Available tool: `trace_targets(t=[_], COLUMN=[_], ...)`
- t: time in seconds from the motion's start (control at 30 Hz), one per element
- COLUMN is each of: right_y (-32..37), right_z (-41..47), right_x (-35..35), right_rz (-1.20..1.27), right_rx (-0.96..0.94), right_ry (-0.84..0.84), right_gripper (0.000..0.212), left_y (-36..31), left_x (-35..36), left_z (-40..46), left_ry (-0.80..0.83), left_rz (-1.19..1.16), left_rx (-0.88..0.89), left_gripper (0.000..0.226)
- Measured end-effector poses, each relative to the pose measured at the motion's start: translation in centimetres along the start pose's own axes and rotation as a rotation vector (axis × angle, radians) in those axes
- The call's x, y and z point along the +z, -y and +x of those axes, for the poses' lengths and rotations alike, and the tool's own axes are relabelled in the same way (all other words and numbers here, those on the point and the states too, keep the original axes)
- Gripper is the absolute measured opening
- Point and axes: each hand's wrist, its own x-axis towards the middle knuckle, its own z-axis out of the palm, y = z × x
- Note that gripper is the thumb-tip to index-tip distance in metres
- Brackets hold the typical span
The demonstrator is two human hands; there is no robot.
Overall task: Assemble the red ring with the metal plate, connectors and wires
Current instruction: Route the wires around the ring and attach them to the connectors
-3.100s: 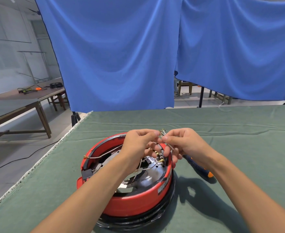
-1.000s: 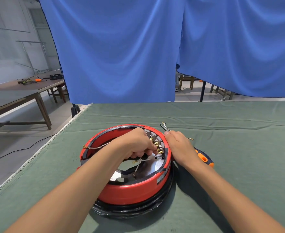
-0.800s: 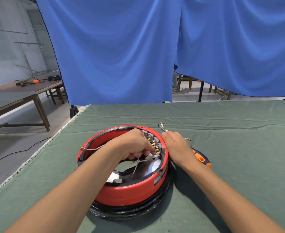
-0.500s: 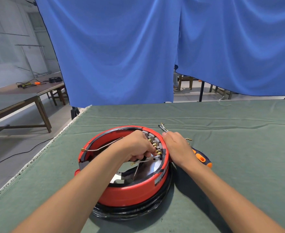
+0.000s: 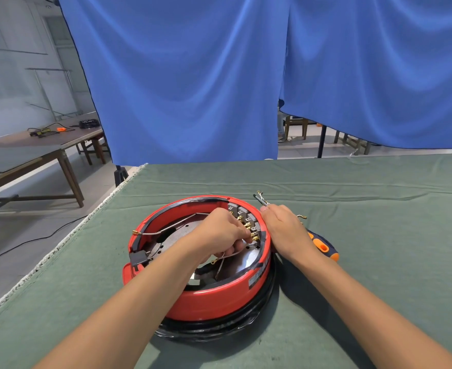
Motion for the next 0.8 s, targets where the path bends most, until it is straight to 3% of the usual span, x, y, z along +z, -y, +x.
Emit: trace_targets(t=[0.8], right_y=[-0.25], right_z=[0.53], right_x=[-0.46], right_rz=[-0.065], right_rx=[-0.123], right_ry=[0.073], right_gripper=[0.034], left_y=[0.46], left_x=[-0.01], left_z=[0.53], left_ry=[0.061], left_rz=[-0.051], left_rx=[0.074], left_gripper=[0.023])
